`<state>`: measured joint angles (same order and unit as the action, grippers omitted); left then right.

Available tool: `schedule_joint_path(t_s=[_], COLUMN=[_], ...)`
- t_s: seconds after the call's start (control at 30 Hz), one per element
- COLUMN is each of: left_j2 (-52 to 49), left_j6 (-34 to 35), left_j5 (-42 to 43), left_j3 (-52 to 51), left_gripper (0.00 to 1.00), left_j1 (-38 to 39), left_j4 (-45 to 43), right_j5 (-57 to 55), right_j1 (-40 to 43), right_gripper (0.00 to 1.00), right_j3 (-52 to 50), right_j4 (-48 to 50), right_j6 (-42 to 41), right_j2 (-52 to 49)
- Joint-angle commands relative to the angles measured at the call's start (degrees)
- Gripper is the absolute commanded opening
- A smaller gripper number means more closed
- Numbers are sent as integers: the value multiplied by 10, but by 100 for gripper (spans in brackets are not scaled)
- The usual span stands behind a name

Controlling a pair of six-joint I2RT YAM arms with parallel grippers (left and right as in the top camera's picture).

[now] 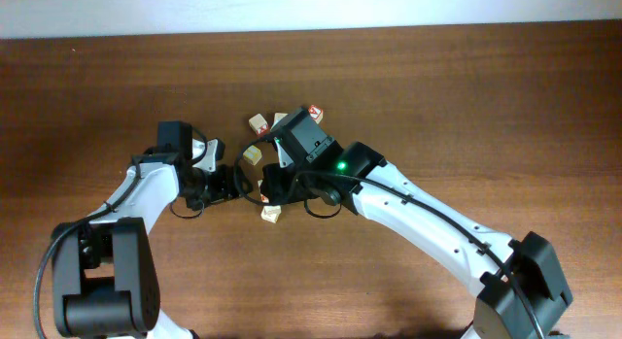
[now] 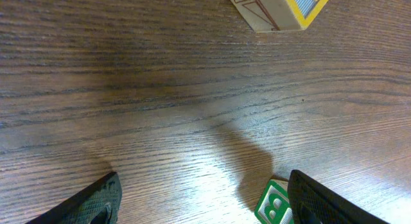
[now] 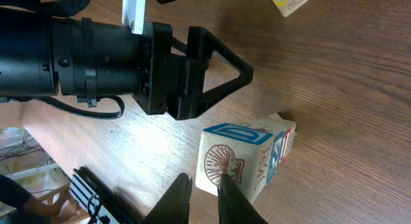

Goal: Rotate 5 blocks

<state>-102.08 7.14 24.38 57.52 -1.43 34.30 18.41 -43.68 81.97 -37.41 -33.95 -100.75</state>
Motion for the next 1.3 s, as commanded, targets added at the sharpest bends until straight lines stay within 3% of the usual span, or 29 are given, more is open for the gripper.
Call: schedule_joint_path(t_s=[0.0,0.67,0.73,1.27], left_j2=[8,8,8,8], left_j6=[-3,-3,-3,-3], left_j5=[-2,-3,-3,-3], left_j3=[-2,-2,-2,-2], left_gripper=[81,82,86,84], left_j1=[-2,-2,-2,-2], left_j4=[-5,-9,-9,-11], right_j5=[-21,-9,-9,8], right_j1=[-6,-6,-6,-6], right_gripper=[18,18,18,18], right_j3=[-2,27,29,78], right_j4=[-7,-23,-22,-43], right_j6=[7,7,7,79], right_j2=[-20,-18,-18,-16])
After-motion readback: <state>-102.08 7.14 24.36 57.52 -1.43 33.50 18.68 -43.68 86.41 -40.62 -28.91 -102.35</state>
